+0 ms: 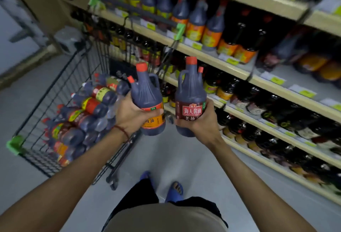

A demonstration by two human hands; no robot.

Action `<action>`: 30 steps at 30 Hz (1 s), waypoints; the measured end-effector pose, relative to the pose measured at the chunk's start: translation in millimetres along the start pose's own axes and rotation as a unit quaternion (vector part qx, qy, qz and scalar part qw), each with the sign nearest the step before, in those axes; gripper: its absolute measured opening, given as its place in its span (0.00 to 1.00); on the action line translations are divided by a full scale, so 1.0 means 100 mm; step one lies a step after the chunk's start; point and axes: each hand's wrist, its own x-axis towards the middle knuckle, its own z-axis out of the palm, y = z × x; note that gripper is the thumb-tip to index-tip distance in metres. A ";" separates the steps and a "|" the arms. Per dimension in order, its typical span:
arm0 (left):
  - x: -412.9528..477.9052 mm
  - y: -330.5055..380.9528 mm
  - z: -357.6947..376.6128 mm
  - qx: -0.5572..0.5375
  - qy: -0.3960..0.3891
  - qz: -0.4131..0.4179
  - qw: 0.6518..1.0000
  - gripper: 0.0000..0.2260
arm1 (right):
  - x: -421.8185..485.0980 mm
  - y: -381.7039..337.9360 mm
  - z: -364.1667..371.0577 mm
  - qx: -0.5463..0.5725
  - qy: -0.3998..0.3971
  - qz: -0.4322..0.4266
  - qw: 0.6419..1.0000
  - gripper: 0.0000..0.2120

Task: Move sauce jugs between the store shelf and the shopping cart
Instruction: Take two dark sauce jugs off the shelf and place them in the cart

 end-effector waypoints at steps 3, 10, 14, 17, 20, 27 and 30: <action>0.05 0.27 0.29 0.020 -0.045 0.052 0.997 0.37 | -0.18 0.03 -0.39 0.010 0.072 0.017 0.997 0.46; 0.02 0.75 0.90 0.032 -0.126 0.144 0.981 0.40 | -0.59 0.12 -1.04 0.028 0.210 0.068 0.975 0.45; -0.05 0.94 1.23 0.040 -0.168 0.186 0.967 0.40 | -0.80 0.24 -1.27 0.030 0.261 0.080 0.962 0.48; -0.09 1.07 1.52 0.048 -0.185 0.199 0.961 0.41 | -0.89 0.33 -1.46 0.033 0.281 0.087 0.955 0.45; -0.08 1.18 1.85 0.064 -0.191 0.197 0.959 0.40 | -0.88 0.46 -1.70 0.031 0.297 0.096 0.950 0.46; 0.15 1.58 2.72 0.092 -0.193 0.189 0.958 0.41 | -0.29 0.75 -2.58 0.011 0.279 0.130 0.951 0.46; 0.28 1.78 3.10 0.105 -0.166 0.168 0.966 0.39 | 0.04 0.85 -3.01 -0.018 0.244 0.120 0.962 0.40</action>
